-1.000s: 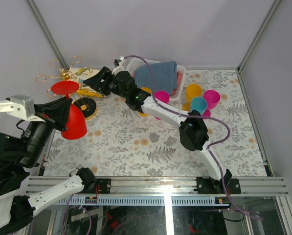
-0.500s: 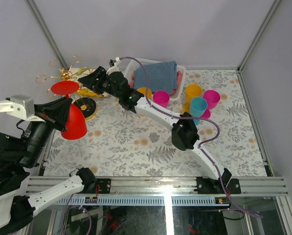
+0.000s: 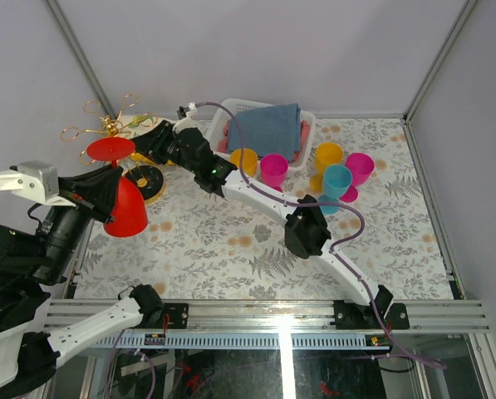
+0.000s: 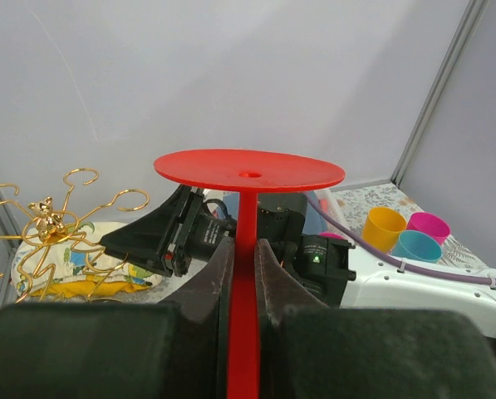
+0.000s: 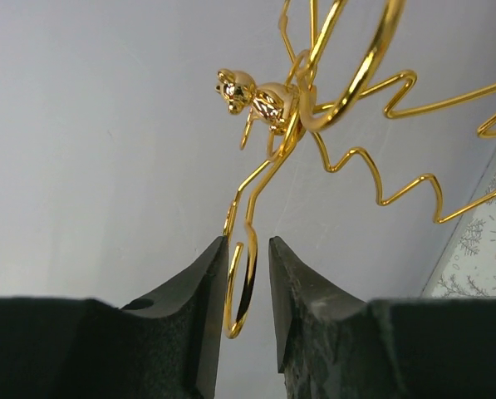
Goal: Place the wine glass upside down on the wine glass rack
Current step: Move the wine rack to the center of the board.
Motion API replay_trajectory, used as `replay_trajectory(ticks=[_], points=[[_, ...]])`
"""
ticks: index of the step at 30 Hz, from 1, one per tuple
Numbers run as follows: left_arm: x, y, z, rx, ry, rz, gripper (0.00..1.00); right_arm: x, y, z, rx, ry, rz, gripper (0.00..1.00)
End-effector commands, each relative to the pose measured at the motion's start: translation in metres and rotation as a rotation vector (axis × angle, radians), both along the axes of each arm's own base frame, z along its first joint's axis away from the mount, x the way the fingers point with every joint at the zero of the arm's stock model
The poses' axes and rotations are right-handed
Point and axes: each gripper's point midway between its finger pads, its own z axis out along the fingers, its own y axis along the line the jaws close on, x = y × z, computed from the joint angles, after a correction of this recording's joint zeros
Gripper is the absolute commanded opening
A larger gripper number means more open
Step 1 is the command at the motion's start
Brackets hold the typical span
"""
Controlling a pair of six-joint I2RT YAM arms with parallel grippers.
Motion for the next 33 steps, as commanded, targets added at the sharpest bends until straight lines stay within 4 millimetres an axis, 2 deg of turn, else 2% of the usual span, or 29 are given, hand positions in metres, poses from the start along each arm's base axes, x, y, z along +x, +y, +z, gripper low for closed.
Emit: replay_trajectory(ticks=[1, 7, 11, 14, 18, 21, 24, 33], points=[[-0.003, 0.007, 0.005, -0.020, -0.011, 0.020, 0.00, -0.007, -0.002, 0.046, 0.117, -0.056, -0.014, 0.30], [-0.003, 0.008, 0.006, -0.027, -0.011, 0.022, 0.00, -0.008, -0.006, 0.050, 0.096, -0.096, -0.024, 0.10], [-0.004, 0.009, 0.006, -0.031, -0.012, 0.023, 0.00, -0.007, -0.012, 0.055, 0.062, -0.136, -0.049, 0.00], [-0.004, 0.009, 0.006, -0.032, -0.012, 0.022, 0.00, -0.008, -0.017, 0.062, 0.057, -0.151, -0.067, 0.00], [-0.007, 0.012, 0.008, -0.043, -0.019, 0.021, 0.00, -0.008, -0.028, 0.085, 0.064, -0.183, -0.104, 0.00], [-0.010, 0.016, 0.009, -0.053, -0.024, 0.023, 0.00, -0.010, -0.043, 0.106, 0.069, -0.208, -0.143, 0.00], [-0.010, 0.017, 0.009, -0.054, -0.023, 0.029, 0.00, -0.010, -0.059, 0.119, 0.069, -0.230, -0.192, 0.00], [-0.007, 0.010, 0.002, -0.042, -0.008, 0.014, 0.00, -0.010, -0.097, 0.118, 0.001, -0.262, -0.302, 0.00]])
